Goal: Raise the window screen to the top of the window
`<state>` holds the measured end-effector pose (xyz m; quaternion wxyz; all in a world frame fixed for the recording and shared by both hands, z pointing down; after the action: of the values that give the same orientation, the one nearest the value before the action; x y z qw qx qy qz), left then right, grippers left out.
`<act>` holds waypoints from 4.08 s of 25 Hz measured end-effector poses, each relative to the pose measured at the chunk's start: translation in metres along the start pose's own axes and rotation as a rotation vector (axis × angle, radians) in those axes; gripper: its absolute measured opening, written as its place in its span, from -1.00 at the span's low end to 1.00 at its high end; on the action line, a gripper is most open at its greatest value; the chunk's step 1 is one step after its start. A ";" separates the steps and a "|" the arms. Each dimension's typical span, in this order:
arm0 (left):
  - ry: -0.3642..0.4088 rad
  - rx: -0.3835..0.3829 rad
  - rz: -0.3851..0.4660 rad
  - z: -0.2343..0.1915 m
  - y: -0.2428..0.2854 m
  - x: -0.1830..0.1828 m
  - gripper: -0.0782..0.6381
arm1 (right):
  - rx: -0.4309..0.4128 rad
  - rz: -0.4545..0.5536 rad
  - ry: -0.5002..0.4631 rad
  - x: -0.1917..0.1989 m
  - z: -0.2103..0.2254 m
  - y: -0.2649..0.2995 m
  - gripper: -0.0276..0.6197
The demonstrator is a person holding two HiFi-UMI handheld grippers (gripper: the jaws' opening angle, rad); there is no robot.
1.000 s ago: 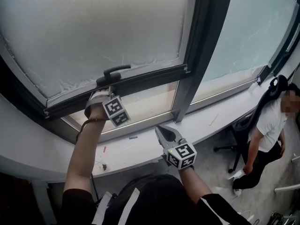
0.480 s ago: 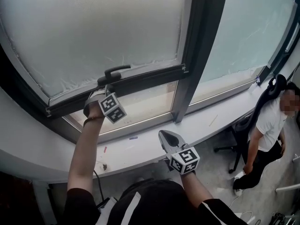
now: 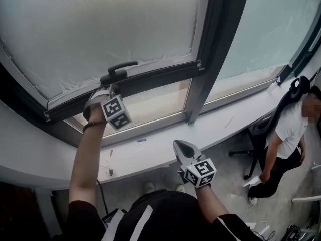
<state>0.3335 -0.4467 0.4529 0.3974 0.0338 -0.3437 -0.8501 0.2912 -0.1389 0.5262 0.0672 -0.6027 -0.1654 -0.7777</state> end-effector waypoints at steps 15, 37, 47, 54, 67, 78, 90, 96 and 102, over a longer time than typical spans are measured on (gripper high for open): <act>-0.032 -0.101 0.006 0.012 -0.003 0.032 -0.12 | -0.096 0.006 -0.841 -0.099 -0.034 0.148 -0.55; -0.010 -0.151 -0.069 0.012 -0.002 0.046 -0.37 | -0.023 -0.500 -1.607 -0.080 -0.032 0.263 -0.10; -0.097 -0.135 0.028 -0.016 -0.026 0.037 -0.29 | 0.056 -0.369 -1.540 -0.112 -0.035 0.265 -0.10; -0.064 -0.269 0.066 -0.066 -0.058 0.023 -0.71 | 0.128 -0.182 -1.454 -0.171 -0.051 0.251 -0.21; -0.072 -0.337 0.145 -0.129 -0.101 0.009 -0.71 | -0.147 -0.141 -0.478 -0.053 -0.068 0.226 -0.40; -0.098 -0.366 0.215 -0.180 -0.149 -0.007 -0.69 | -0.104 -0.278 -0.467 0.000 -0.069 0.295 -0.37; -0.141 -0.438 0.260 -0.214 -0.172 -0.014 -0.67 | -0.147 -0.117 -0.448 -0.026 -0.084 0.291 -0.75; -0.174 -0.461 0.281 -0.216 -0.176 -0.014 -0.65 | -0.143 -0.183 -0.486 -0.025 -0.084 0.268 -0.75; -0.237 -0.569 0.356 -0.228 -0.185 -0.015 -0.60 | -0.173 -0.160 -0.531 -0.016 -0.081 0.255 -0.75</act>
<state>0.2981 -0.4805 0.1626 0.4902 -0.2373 -0.1375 -0.8273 0.2984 -0.4063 0.5380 -0.0918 -0.7738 -0.1574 -0.6067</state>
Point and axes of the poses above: the fingertips, and each gripper's own axes: y forward along the fingers, z to its right, x out of its underside, the point moved 3 cm from there along -y, backward along the fingers, and after that the axes turned 4 degrees about -y, right-handed, at the moved point
